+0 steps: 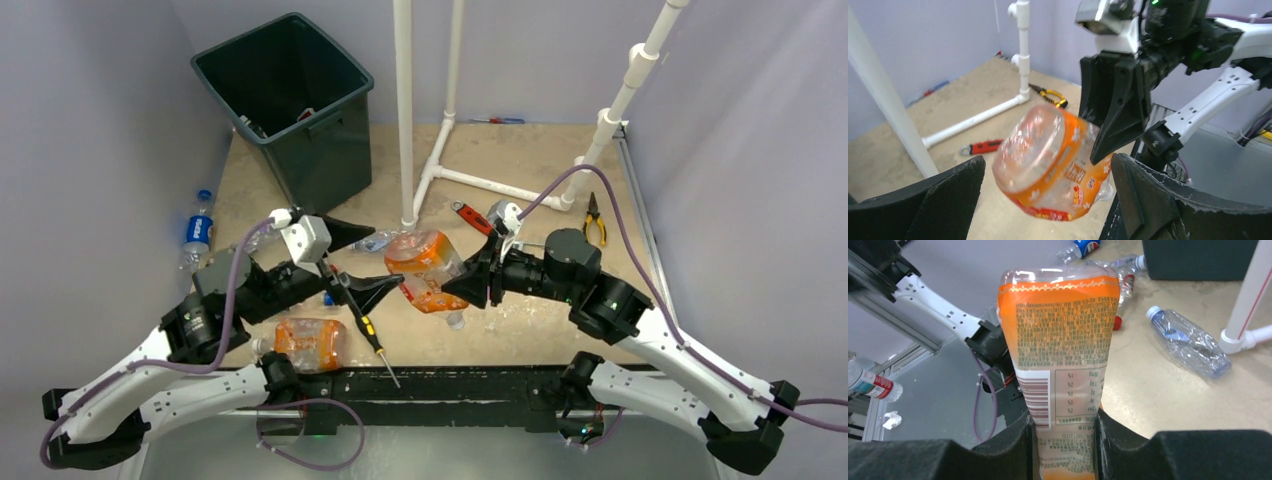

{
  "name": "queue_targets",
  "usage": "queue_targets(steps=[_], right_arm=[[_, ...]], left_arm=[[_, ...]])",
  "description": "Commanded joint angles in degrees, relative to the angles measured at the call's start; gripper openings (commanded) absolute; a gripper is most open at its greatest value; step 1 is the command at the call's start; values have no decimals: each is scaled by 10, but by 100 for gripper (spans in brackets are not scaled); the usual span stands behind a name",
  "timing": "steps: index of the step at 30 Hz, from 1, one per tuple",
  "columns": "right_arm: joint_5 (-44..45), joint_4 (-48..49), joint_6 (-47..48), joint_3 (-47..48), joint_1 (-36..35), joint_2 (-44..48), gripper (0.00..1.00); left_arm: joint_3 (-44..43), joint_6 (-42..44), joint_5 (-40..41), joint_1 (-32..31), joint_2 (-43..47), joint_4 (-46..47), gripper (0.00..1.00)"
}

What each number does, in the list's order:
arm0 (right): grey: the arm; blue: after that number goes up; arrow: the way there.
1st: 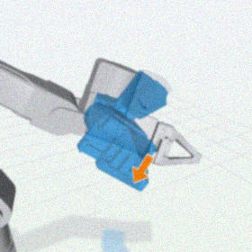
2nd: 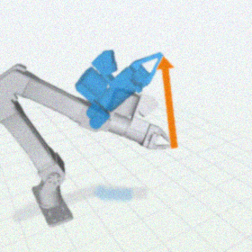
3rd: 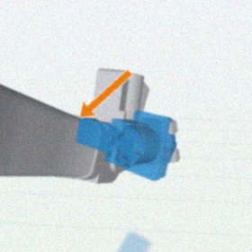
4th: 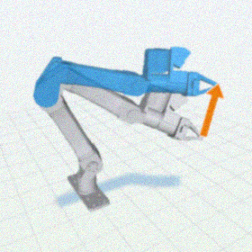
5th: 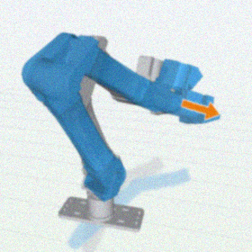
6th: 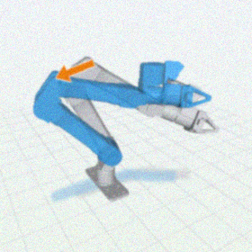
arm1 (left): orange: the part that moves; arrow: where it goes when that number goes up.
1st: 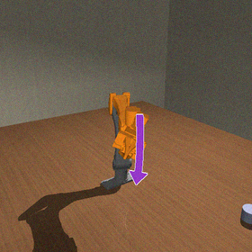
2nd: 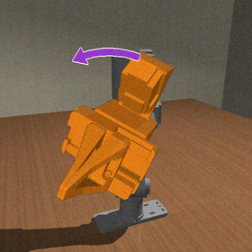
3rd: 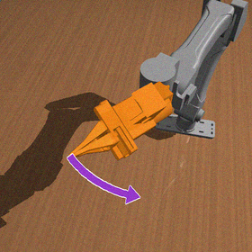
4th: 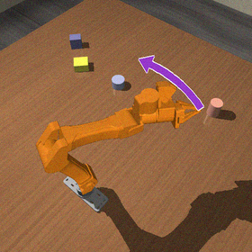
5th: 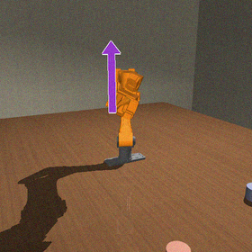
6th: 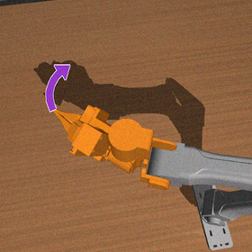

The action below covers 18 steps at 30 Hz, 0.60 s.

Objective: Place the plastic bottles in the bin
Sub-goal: Place the plastic bottle in the trash bin.

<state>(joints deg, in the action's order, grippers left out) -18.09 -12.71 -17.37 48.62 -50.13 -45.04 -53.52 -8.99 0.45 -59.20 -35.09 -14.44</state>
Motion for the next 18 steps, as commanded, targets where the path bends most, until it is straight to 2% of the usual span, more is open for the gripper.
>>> queue_targets(steps=[1, 4, 12, 18], right_arm=[[-69, -98, 69, 59, -1, -6, 0], [-89, -129, 101, 85, -1, -6, 0], [-135, -149, 117, 111, -2, -17, 0], [-148, -154, 132, 121, -13, -24, 0]], left_arm=[[-110, 82, -95, 1, -53, -98, 96], [-135, 114, -147, 1, -82, -123, 96], [-135, 166, -210, 1, -139, -148, 97], [-154, 206, -258, 1, -193, -171, 94]])
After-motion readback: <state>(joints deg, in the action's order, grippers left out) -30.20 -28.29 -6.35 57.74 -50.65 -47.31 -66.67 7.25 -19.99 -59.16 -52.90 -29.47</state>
